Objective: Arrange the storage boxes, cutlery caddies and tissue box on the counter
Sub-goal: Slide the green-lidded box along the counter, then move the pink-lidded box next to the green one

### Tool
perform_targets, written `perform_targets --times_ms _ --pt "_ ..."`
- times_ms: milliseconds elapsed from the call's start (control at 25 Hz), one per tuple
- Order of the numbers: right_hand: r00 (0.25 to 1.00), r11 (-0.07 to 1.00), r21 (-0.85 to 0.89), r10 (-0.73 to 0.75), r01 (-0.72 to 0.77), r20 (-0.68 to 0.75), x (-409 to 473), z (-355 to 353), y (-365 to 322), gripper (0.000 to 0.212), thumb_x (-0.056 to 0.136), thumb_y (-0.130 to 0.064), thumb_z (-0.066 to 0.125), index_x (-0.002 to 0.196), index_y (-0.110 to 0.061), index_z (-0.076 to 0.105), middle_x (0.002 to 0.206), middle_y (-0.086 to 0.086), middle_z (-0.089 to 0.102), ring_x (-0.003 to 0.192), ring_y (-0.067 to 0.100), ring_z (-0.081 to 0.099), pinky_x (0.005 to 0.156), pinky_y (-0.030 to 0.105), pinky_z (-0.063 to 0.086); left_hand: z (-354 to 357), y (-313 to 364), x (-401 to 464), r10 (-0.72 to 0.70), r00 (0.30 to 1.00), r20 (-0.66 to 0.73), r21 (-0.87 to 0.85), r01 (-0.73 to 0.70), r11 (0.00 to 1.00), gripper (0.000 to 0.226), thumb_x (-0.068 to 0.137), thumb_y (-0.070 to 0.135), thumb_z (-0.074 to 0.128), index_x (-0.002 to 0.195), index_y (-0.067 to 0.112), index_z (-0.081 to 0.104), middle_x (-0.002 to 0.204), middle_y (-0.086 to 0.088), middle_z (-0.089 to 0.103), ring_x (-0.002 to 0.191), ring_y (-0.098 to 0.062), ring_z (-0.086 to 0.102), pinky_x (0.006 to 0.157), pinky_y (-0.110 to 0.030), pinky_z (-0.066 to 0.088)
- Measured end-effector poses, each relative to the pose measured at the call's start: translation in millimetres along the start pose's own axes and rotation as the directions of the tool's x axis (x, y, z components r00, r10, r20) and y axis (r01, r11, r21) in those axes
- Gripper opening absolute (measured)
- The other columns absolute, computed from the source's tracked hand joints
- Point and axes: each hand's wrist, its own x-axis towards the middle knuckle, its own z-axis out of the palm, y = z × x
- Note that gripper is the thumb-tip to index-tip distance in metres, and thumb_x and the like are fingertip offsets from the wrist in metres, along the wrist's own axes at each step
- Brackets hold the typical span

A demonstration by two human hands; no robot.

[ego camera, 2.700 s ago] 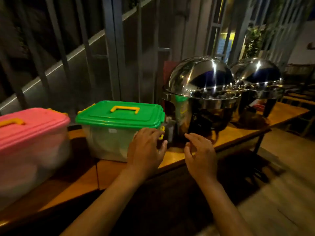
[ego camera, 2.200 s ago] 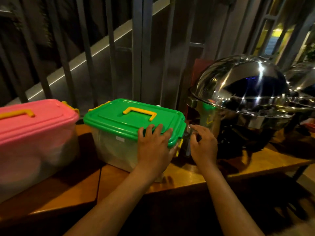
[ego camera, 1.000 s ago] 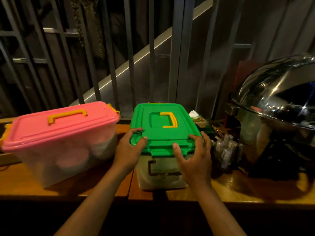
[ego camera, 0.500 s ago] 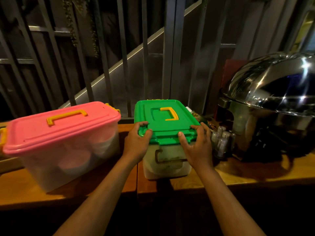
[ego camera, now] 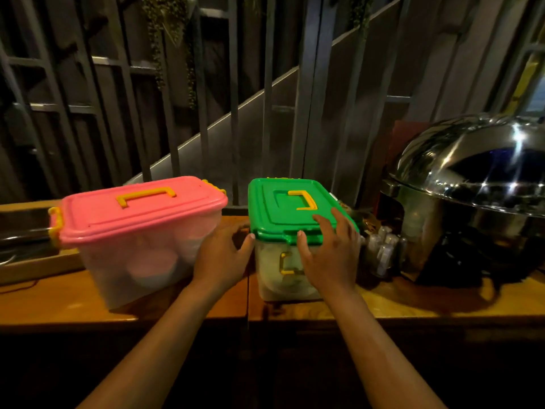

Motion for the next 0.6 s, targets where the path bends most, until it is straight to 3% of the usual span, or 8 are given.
perform_targets --times_ms 160,320,600 --pt "0.995 0.989 0.122 -0.094 0.088 0.045 -21 15 -57 0.042 0.079 -0.040 0.063 0.117 -0.024 0.067 0.137 0.005 0.055 0.130 0.030 0.045 0.106 0.054 0.032 -64 -23 -38 0.011 0.987 -0.163 0.219 0.026 0.975 0.020 0.086 0.029 0.065 0.105 0.025 0.069 0.105 -0.001 0.070 0.097 -0.021 0.061 0.081 -0.028 0.044" --pt "0.984 0.958 0.248 -0.166 0.144 0.068 -38 34 -112 0.038 0.078 -0.036 0.064 0.114 -0.023 0.069 0.131 0.005 0.059 0.125 0.029 0.049 0.104 0.051 0.035 -121 -53 -50 -0.049 0.974 -0.221 0.289 0.113 0.951 0.023 0.084 0.028 0.067 0.107 0.024 0.070 0.110 0.000 0.070 0.104 -0.021 0.062 0.089 -0.038 0.048" --pt "0.955 0.910 0.312 -0.295 0.272 0.028 -38 103 -229 0.036 0.079 -0.037 0.060 0.111 -0.023 0.069 0.127 0.004 0.062 0.118 0.026 0.053 0.103 0.045 0.040 -209 -148 -16 -0.040 0.965 -0.261 0.367 0.137 0.920 0.028 0.088 0.031 0.064 0.115 0.026 0.066 0.121 0.001 0.065 0.114 -0.020 0.056 0.093 -0.037 0.046"
